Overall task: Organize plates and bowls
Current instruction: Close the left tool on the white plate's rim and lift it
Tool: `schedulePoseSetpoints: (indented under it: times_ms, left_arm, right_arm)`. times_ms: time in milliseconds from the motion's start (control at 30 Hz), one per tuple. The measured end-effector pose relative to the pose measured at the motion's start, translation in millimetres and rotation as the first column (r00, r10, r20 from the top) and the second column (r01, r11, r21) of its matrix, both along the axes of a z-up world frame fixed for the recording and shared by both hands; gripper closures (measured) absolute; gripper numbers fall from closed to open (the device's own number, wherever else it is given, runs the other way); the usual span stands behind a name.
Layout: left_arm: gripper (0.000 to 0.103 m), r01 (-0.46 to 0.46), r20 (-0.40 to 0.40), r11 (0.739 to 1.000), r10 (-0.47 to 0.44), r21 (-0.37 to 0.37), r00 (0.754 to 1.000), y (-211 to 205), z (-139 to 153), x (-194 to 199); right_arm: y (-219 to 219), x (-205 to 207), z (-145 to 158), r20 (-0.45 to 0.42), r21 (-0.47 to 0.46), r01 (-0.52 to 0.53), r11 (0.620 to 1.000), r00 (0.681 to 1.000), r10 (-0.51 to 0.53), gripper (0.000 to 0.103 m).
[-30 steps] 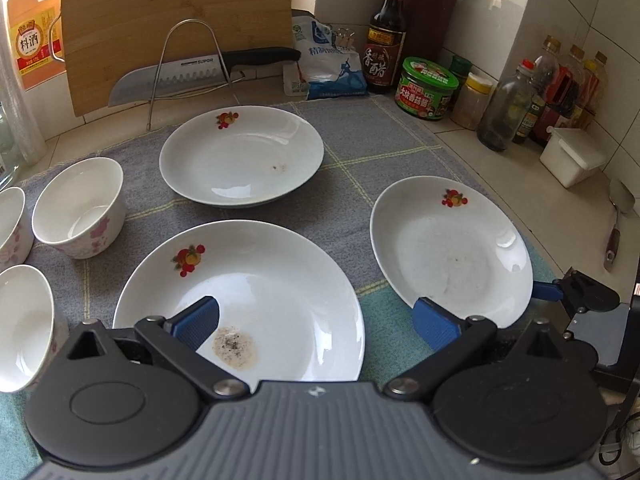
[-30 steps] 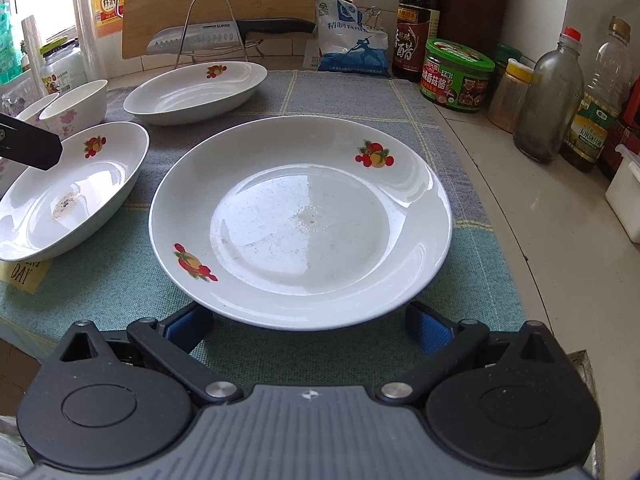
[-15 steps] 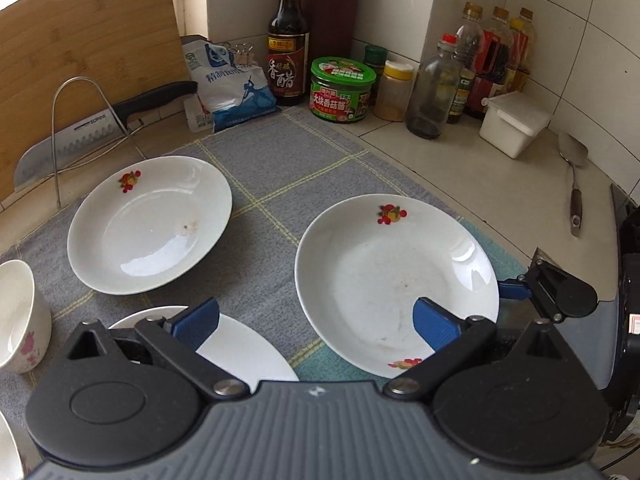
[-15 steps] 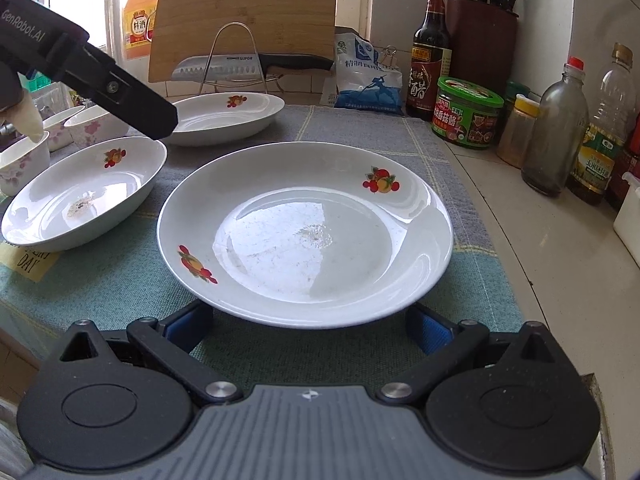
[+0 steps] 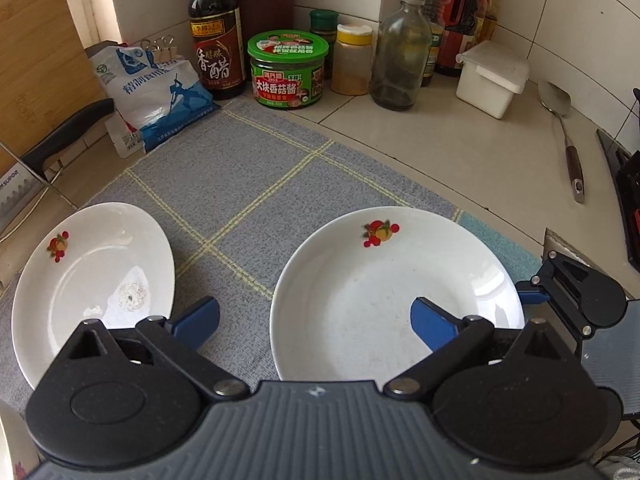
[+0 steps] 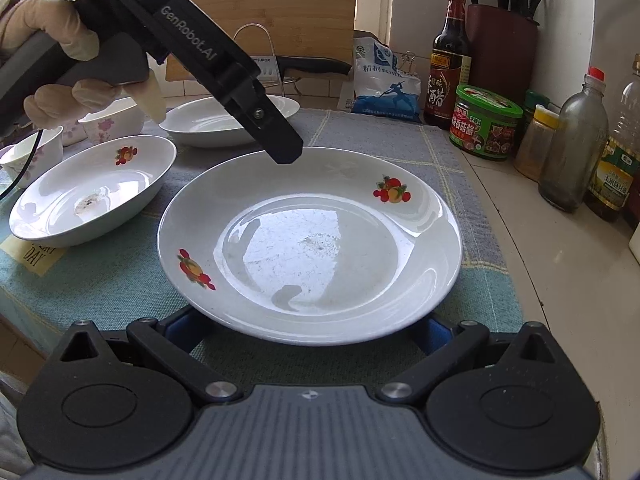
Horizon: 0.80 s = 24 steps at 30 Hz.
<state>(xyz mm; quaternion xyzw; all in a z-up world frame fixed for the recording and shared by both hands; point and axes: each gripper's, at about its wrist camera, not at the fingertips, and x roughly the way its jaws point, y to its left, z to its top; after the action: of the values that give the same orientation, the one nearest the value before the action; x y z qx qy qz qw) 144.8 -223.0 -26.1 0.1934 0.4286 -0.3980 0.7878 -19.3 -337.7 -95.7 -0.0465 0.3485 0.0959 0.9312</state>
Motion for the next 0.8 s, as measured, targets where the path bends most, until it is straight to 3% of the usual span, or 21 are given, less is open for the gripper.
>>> schedulePoseSetpoints:
  times_ms: [333,467,800]
  left_arm:
    - [0.014,0.14,-0.128,0.99,-0.134,0.033,0.983,-30.4,-19.1,23.9]
    - [0.023,0.182,-0.169,0.982,-0.17,0.058,0.971,-37.8,-23.4,33.1]
    - [0.026,0.247,-0.298,0.968,-0.222,0.049,0.928,-48.2,-27.0,50.6]
  right_arm:
    - [-2.3,-0.5,-0.5,0.008,0.001,-0.01,1.0,1.0,0.01,0.0]
    - [-3.0,0.9,0.0,0.002,-0.002,-0.016,1.0,1.0,0.016,0.0]
    - [-5.2,4.4,1.1,-0.016,-0.005,-0.033,0.999,0.999,0.033,0.0]
